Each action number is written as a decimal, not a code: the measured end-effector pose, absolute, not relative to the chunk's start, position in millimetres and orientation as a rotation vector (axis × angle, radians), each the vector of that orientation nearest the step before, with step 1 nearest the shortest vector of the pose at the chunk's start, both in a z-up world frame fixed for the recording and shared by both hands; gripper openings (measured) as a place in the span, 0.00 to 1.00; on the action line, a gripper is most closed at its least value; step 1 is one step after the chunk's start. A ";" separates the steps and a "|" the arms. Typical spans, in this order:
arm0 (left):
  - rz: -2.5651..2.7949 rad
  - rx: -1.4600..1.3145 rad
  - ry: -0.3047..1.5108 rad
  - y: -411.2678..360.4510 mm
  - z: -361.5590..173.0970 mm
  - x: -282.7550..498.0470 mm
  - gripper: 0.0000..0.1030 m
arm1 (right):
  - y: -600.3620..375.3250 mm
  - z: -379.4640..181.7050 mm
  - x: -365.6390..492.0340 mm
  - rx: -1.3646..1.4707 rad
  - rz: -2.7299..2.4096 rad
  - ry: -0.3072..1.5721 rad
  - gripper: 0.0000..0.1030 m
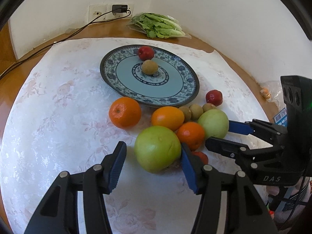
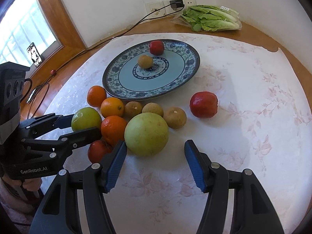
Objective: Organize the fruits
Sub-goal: 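Close the left tool around the large green pomelo, then lift the pomelo with the left tool while the right tool grasps a green apple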
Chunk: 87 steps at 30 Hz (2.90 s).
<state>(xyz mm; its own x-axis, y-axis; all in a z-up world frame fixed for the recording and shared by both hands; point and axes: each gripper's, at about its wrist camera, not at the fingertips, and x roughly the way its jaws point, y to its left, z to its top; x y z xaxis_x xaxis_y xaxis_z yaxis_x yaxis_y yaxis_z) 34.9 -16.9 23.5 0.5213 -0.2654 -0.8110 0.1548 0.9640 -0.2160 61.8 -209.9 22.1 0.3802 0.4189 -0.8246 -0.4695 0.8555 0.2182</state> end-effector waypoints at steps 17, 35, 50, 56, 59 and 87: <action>-0.258 -0.117 0.982 -19.5 24.0 33.3 0.45 | -209.0 21.7 57.6 -0.072 0.575 1.007 0.64; -0.261 -0.162 0.990 -12.8 24.8 29.1 0.45 | -208.6 22.7 56.5 -0.028 0.623 1.013 0.39; -0.241 -0.151 0.977 -13.7 31.1 26.9 0.45 | -217.2 31.4 50.5 -0.013 0.635 0.970 0.37; -0.233 -0.148 0.968 -13.5 36.1 24.6 0.45 | -219.2 36.8 47.4 -0.005 0.631 0.950 0.35; -0.238 -0.147 0.965 -14.8 39.2 23.7 0.45 | -219.5 39.6 45.6 -0.004 0.627 0.943 0.35; -0.221 -0.125 0.956 -16.9 53.3 31.2 0.45 | -206.4 30.9 61.1 -0.068 0.660 0.994 0.48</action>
<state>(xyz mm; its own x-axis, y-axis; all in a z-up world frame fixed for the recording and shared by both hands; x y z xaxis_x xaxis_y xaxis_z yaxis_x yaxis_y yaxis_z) 31.2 -16.9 53.3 0.5570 -0.2416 -0.7946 0.1311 0.9703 -0.2031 61.1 -206.4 30.9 0.3684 0.4840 -0.7938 -0.5439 0.8046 0.2382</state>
